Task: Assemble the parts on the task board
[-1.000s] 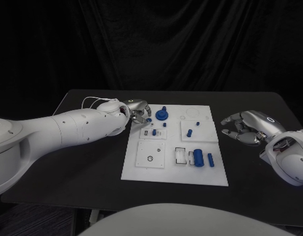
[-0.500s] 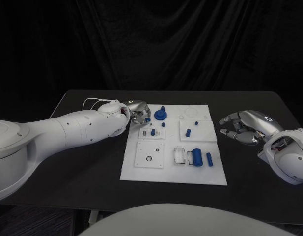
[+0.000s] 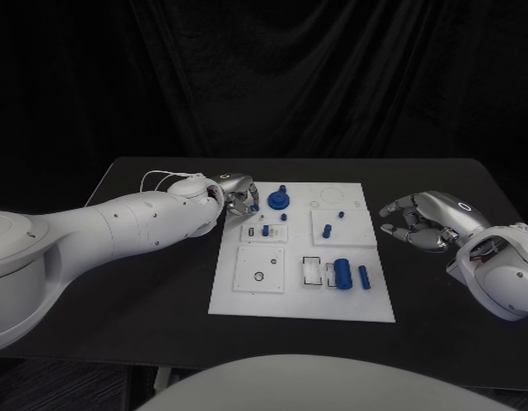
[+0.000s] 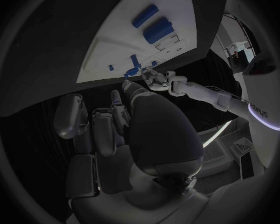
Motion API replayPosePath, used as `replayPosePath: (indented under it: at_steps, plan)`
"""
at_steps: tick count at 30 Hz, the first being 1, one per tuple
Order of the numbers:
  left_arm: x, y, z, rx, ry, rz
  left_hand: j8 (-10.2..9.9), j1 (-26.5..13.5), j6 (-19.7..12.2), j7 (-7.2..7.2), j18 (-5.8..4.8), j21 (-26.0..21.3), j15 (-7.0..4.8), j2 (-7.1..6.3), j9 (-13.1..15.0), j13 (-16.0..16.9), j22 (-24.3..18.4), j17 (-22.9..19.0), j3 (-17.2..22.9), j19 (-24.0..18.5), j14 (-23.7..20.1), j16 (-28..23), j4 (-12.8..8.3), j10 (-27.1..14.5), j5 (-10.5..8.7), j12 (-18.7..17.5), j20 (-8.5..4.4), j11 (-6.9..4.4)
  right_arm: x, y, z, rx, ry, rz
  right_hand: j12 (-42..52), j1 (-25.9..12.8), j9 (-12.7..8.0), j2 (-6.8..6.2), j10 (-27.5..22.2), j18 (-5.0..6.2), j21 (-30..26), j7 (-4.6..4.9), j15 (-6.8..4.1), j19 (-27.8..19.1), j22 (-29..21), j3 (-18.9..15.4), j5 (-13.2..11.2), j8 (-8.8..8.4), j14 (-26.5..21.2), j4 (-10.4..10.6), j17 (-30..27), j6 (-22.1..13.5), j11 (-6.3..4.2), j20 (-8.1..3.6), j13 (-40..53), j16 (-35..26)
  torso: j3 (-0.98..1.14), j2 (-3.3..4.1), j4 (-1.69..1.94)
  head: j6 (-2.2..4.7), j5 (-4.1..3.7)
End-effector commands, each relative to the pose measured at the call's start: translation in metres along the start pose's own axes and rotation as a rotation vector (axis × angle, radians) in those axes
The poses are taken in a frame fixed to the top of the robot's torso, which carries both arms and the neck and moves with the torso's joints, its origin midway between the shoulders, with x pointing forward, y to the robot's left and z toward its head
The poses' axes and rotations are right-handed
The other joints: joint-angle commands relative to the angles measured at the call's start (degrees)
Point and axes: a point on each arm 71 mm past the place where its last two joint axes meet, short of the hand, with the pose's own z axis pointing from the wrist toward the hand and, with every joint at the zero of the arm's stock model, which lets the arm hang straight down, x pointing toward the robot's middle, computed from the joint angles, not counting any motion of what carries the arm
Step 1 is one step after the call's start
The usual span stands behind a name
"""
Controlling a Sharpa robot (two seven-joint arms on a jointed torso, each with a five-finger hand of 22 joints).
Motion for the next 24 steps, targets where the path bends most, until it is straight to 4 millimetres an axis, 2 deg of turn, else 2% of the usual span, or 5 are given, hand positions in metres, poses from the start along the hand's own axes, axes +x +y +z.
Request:
replayPosePath:
  at_steps: [1,3,14,17,24]
  plan:
    - [0.012,0.000,-0.003,0.013,0.036,0.000,1.61,0.45,3.57,-1.27,-0.82,0.29,-0.65,0.39,1.36,15.05,12.74,15.10,-0.24,2.10,6.03,0.15,-0.65,5.97,0.12,-0.24,-0.65,-0.66,0.001,0.000,0.001,0.002,0.005,0.007,0.10,0.28,-0.08,0.08,0.37,0.64,-0.15,-0.05,-0.10,0.22,8.70,0.10,0.21,-0.21,1.12,0.11,6.72,0.39,0.12,-0.11,0.05,0.08,0.01,0.00,-0.18,-0.01,0.37]
    - [0.011,-0.001,-0.004,0.028,0.020,0.000,1.83,0.49,3.84,-1.37,-0.82,0.31,-0.74,0.45,1.52,15.05,12.75,15.10,-0.28,2.11,6.03,0.15,-0.78,5.97,0.22,-0.24,-0.75,-0.76,0.001,0.001,0.001,-0.001,0.005,0.007,0.10,0.28,-0.08,0.08,0.37,0.64,-0.15,-0.05,-0.10,0.22,8.70,0.10,0.21,-0.21,1.12,0.11,6.72,0.39,0.12,-0.11,0.05,0.08,0.04,0.02,-0.22,-0.01,0.45]
    - [0.001,-0.007,-0.019,0.174,-0.153,0.007,2.57,0.03,4.56,-1.78,-1.01,0.99,-1.14,0.49,2.31,15.05,12.98,15.10,-0.89,2.49,6.03,0.15,-1.02,5.97,1.87,-0.24,-1.20,-1.14,0.001,0.001,0.001,-0.010,-0.002,0.009,0.13,0.28,-0.10,0.09,0.43,0.65,-0.19,-0.05,-0.09,0.21,8.69,0.10,0.16,-0.20,1.09,0.15,6.67,0.44,0.13,-0.11,0.09,0.04,0.15,-0.08,0.38,-0.01,-0.10]
    - [-0.002,-0.008,-0.029,0.222,-0.204,0.008,2.92,-0.74,5.05,-2.18,-1.20,1.71,-1.45,-0.03,2.69,15.05,13.22,15.10,-1.52,2.91,6.03,0.15,-0.77,5.97,3.62,-0.24,-1.46,-1.50,0.000,0.001,0.000,-0.012,-0.011,0.013,0.09,0.24,-0.10,0.12,0.37,0.64,-0.19,-0.05,-0.08,0.22,8.70,0.09,0.11,-0.15,1.08,0.20,6.65,0.54,0.15,-0.11,0.03,0.02,0.08,-0.01,0.47,-0.01,-0.13]
    - [-0.010,-0.006,-0.062,0.297,-0.306,-0.072,3.28,-1.84,5.89,-2.87,-1.51,2.93,-2.06,-0.86,3.19,15.05,13.64,15.10,-2.20,3.61,6.03,0.15,0.04,5.97,7.21,-0.24,-2.05,-2.18,-0.003,-0.002,-0.003,0.008,-0.030,0.086,0.08,0.22,-0.10,0.19,0.35,0.63,-0.23,-0.11,-0.02,0.25,8.71,0.09,0.16,0.10,1.09,0.34,6.66,1.09,0.26,-0.08,0.00,0.02,-0.04,-0.04,0.20,-0.01,0.67]
